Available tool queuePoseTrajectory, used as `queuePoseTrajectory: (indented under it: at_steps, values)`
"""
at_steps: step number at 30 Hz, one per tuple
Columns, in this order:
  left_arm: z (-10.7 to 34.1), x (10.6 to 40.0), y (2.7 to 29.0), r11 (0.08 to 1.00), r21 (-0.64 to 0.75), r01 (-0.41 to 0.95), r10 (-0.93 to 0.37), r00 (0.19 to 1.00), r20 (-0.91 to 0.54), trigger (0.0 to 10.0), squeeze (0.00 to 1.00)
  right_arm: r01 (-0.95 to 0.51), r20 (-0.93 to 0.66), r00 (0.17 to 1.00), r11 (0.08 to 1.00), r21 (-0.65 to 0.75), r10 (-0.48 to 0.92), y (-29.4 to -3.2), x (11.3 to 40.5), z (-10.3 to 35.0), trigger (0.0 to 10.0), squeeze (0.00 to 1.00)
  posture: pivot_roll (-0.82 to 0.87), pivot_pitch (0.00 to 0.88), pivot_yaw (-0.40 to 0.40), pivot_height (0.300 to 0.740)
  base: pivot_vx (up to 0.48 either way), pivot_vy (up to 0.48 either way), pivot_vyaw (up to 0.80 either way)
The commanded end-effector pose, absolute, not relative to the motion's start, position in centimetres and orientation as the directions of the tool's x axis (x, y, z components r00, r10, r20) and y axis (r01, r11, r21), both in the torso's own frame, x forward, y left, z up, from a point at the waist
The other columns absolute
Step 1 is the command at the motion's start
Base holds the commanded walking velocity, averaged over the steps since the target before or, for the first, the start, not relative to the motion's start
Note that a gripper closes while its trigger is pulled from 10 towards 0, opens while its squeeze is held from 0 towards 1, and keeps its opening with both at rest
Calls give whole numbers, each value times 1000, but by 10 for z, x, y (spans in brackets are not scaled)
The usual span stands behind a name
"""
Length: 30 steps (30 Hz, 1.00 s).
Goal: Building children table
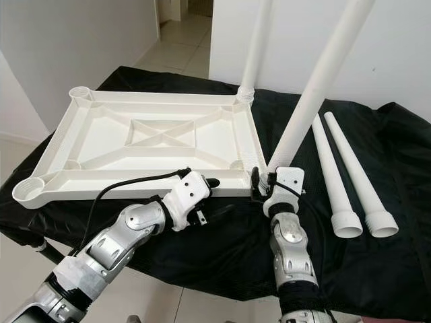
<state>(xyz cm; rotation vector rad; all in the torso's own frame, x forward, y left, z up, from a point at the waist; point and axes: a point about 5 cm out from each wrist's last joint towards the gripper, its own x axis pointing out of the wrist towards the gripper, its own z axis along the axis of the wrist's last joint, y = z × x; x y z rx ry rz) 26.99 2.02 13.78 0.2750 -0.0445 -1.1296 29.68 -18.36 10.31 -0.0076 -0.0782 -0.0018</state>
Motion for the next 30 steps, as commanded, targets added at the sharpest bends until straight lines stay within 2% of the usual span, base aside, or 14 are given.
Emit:
queuePoseTrajectory:
  at_steps: [1,4,6,7,9,11,14,28,29,30]
  values:
    - [139,265,21,330,226,916,-927,360,-104,10000,0,-20,80,997,1000,-11,21,-187,293,101,10000,0,-33,0,-59,740,0,0,0]
    - [144,267,24,353,221,909,-923,377,-75,10000,0,-99,85,991,994,-39,103,-193,289,100,10000,0,-39,0,-48,740,0,0,0]
    - [144,267,24,353,221,909,-923,377,-75,10000,0,-99,85,991,994,-39,103,-193,289,100,10000,0,-39,0,-48,740,0,0,0]
    - [146,268,26,358,220,908,-923,380,-66,10000,0,-148,90,984,987,-63,153,-198,289,102,10000,0,-43,0,-41,740,0,0,0]
    - [146,268,26,358,220,908,-923,380,-66,10000,0,-148,90,984,987,-63,153,-198,289,102,10000,0,-43,0,-41,740,0,0,0]
    - [149,269,29,353,217,910,-926,373,-62,10000,0,-238,96,964,966,-100,248,-204,292,108,10000,0,-48,0,-31,740,0,0,0]
    - [150,268,29,342,220,914,-929,363,-67,10000,0,-288,91,950,951,-114,299,-206,300,113,10000,0,-47,0,-27,740,0,0,0]
    - [155,271,28,349,237,907,-927,371,-56,10000,0,-444,45,890,885,-138,453,-193,328,121,10000,0,-30,0,-28,740,0,0,0]
    - [155,271,28,350,238,906,-927,372,-56,10000,0,-450,39,888,882,-141,459,-193,328,120,3765,0,-27,0,-29,740,0,0,0]
    - [155,271,28,350,238,906,-927,372,-56,10000,0,-450,39,888,882,-141,459,-193,328,120,3765,0,-27,0,-29,740,0,0,0]
